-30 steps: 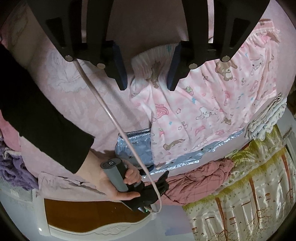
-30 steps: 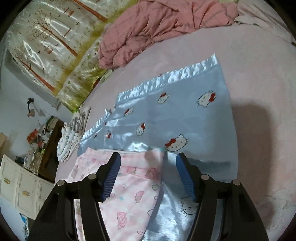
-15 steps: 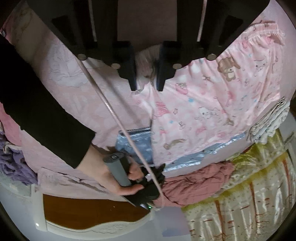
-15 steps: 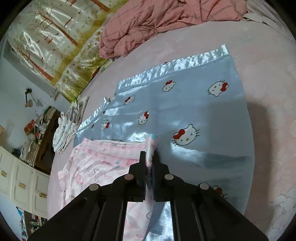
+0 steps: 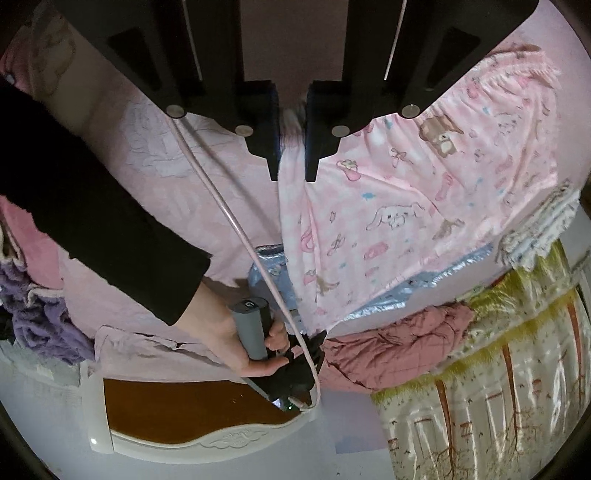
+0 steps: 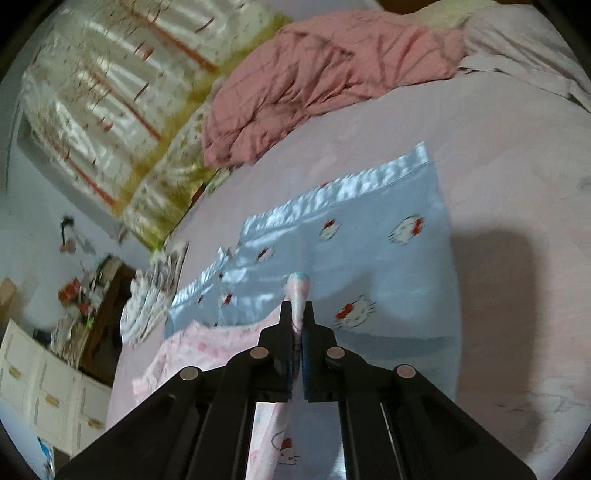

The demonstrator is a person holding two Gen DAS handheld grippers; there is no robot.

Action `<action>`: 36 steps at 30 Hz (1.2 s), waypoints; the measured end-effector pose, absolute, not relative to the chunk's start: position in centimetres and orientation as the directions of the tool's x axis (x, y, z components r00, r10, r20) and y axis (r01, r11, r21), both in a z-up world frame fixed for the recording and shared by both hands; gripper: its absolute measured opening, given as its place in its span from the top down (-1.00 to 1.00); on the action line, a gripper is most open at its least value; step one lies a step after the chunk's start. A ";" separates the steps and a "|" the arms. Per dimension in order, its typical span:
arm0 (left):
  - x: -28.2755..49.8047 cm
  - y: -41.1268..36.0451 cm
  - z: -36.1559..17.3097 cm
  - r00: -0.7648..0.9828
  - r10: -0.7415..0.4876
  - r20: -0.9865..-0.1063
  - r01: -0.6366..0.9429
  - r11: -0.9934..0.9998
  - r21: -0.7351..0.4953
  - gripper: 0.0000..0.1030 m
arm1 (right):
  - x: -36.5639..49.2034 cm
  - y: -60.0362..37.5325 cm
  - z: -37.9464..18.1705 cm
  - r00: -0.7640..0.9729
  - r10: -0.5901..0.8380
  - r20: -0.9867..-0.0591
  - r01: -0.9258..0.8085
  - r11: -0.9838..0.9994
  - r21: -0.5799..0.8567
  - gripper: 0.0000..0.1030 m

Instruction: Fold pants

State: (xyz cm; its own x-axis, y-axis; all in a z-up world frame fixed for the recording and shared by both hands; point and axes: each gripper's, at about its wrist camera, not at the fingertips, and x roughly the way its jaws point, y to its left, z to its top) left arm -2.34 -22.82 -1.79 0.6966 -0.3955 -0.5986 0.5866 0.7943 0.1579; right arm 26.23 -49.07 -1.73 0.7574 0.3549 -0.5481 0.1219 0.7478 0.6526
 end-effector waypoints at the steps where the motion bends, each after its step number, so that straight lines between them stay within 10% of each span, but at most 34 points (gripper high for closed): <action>1: -2.3 -22.9 -1.8 0.692 -0.401 -0.600 0.591 0.792 0.153 0.81 | 26.1 -49.5 -1.7 0.764 0.339 -0.549 0.139 0.745 0.652 0.95; 12: -2.6 -23.5 -2.7 0.660 -0.427 -0.619 0.624 0.770 0.134 0.76 | 24.8 -51.6 -1.2 0.771 0.195 -0.606 0.277 0.755 0.594 0.95; 20: -5.9 -19.2 -0.4 0.763 -0.410 -0.501 0.554 0.813 0.180 -0.13 | 24.8 -50.6 -2.2 0.737 0.117 -0.666 0.310 0.817 0.487 0.74; 23: -6.8 -15.0 0.7 0.840 -0.296 -0.455 0.430 0.875 0.223 -0.13 | 22.6 -50.3 -0.3 0.798 0.018 -0.602 0.319 0.836 0.447 0.04; 29: -4.5 -5.1 0.0 0.822 -0.127 -0.555 0.204 0.976 0.078 0.04 | 15.2 -46.3 4.5 0.875 -0.026 -0.483 0.223 0.908 0.355 -0.04; 36: -1.0 -0.5 -1.1 0.722 -0.283 -0.631 0.140 0.953 -0.268 0.15 | 7.5 -37.3 4.7 0.873 0.154 -0.464 0.051 0.915 0.400 -0.09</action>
